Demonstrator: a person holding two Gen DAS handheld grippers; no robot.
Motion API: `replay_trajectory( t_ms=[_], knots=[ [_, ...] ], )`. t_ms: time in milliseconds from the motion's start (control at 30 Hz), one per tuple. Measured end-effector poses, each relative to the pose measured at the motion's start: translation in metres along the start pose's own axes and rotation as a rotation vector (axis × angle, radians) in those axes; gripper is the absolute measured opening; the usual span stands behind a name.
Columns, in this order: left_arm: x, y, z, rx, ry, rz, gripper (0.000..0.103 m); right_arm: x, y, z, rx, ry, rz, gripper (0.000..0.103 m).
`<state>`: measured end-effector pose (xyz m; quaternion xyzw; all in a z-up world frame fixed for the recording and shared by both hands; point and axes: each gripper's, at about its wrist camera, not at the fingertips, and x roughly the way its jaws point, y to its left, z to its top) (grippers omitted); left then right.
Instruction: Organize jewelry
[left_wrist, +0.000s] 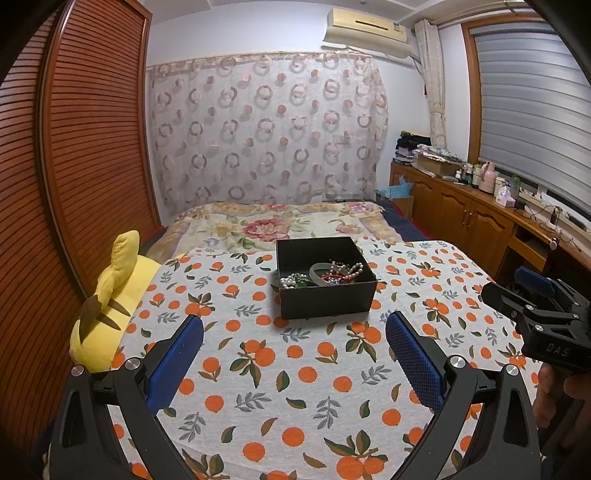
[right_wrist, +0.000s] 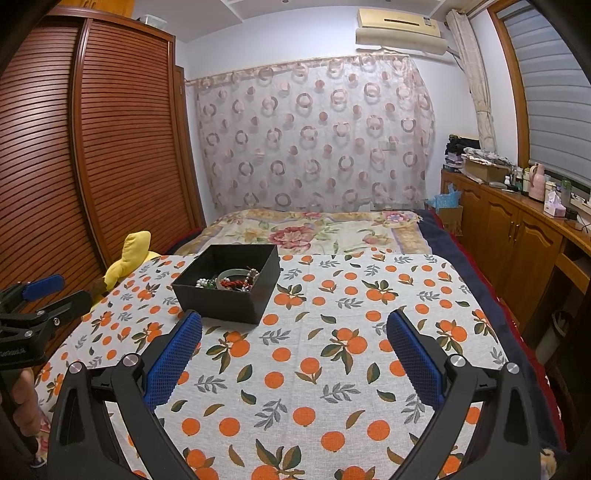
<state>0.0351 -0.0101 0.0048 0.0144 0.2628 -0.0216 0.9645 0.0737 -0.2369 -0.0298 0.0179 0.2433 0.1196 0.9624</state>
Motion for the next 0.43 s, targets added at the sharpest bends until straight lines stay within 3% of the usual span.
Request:
replay_trajectory(
  t_ms=[433],
  knots=[
    [-0.0010,-0.0022,0.0010,0.001,0.000,-0.001,0.095,-0.0002,0.0002,-0.0003,-0.002,-0.001,0.000,0.101]
  ],
)
